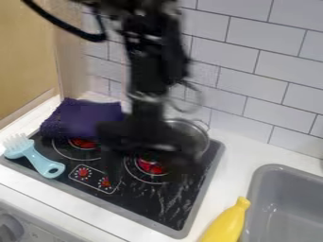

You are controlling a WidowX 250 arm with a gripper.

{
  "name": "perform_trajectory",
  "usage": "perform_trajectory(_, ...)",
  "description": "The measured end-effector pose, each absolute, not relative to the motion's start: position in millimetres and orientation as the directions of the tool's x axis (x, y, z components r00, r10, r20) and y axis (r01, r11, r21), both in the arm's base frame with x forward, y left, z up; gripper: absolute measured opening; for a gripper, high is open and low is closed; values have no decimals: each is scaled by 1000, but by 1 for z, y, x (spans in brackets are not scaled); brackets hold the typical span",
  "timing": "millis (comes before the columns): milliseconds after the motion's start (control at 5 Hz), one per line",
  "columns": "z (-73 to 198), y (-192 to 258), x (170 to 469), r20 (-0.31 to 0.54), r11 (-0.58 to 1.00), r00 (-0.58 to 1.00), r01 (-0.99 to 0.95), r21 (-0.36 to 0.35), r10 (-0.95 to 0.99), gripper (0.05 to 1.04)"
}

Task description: Move the banana to the middle bottom of the stove

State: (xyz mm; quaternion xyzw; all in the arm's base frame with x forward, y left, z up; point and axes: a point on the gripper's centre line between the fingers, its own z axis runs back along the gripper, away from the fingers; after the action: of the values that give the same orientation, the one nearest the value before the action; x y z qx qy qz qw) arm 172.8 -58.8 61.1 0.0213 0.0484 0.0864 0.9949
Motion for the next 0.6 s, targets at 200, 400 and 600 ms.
perform_trajectory(200,56,-94,159,-87,997,995,-33,74,40,999)
perform_trajectory(400,46,-106,153,-99,994,995,26,103,-15,999)
perform_trajectory(600,35,-110,158,-118,992,992,52,112,-39,999)
